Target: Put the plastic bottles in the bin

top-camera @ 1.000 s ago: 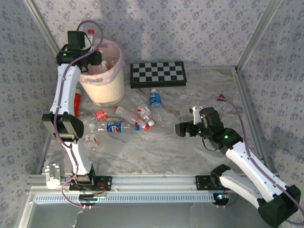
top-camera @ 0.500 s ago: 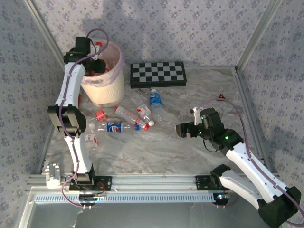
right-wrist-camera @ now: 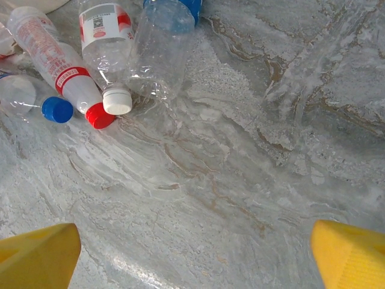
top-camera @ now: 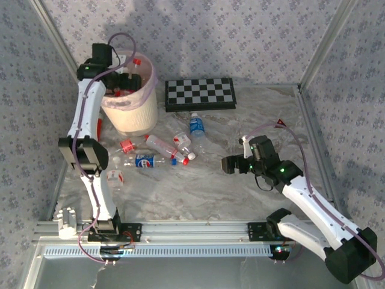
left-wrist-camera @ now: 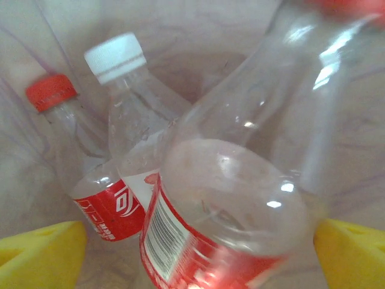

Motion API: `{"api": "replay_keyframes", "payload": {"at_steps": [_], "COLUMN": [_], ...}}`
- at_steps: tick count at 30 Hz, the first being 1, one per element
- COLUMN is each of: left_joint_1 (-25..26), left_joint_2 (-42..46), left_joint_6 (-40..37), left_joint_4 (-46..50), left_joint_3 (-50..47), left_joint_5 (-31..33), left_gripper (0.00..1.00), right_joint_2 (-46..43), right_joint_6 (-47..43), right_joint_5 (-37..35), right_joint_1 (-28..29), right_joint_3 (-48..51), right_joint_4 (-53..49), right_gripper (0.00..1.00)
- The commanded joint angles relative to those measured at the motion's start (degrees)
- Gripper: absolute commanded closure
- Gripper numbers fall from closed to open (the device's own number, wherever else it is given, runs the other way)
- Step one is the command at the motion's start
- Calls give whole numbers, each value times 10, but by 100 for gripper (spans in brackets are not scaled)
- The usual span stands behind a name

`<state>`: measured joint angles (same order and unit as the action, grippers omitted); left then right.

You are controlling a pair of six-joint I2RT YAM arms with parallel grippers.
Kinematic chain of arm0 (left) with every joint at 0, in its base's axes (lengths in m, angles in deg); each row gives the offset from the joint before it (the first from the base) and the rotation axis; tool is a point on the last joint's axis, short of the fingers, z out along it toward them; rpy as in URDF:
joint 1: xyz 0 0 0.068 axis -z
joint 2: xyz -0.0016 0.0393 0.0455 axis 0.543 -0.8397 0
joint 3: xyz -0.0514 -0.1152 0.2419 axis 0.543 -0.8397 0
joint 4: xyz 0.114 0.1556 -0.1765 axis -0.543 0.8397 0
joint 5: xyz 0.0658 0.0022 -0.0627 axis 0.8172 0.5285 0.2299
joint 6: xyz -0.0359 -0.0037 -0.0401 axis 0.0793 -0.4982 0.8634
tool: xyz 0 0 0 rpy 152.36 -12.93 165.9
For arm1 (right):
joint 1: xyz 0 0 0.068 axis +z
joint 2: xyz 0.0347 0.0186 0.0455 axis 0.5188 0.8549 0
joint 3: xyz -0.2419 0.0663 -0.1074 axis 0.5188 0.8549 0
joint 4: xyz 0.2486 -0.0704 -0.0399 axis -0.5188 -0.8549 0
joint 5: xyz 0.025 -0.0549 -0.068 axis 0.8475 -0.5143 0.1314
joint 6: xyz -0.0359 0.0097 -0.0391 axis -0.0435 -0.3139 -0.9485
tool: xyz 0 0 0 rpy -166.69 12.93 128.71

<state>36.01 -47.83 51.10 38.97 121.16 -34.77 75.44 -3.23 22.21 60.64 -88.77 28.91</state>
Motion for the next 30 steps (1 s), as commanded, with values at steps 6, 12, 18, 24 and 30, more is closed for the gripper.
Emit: {"api": "replay_keyframes", "payload": {"at_steps": [6, 12, 18, 24, 30], "left_joint_1": [1, 2, 4, 10, 31], "left_joint_2": [83, 102, 104, 178, 316], "left_joint_6": [-3, 8, 34, 46, 69], "left_joint_4": [7, -31, -60, -69, -71], "left_joint_3": [20, -40, -83, -113, -220], "left_joint_5": [-26, -34, -54, -34, -6], "left_gripper": [7, 25, 29, 24, 18], "right_joint_2": [7, 38, 114, 224, 335], "right_joint_6": [21, 44, 92, 117, 108], "right_joint_5": [-2, -8, -11, -13, 20], "right_joint_1": [3, 6, 26, 39, 44], "right_joint_3": [-1, -14, -53, -103, -163], "right_joint_4": [6, 14, 47, 91, 131], "right_gripper": [0, 0, 10, 24, 25]}}
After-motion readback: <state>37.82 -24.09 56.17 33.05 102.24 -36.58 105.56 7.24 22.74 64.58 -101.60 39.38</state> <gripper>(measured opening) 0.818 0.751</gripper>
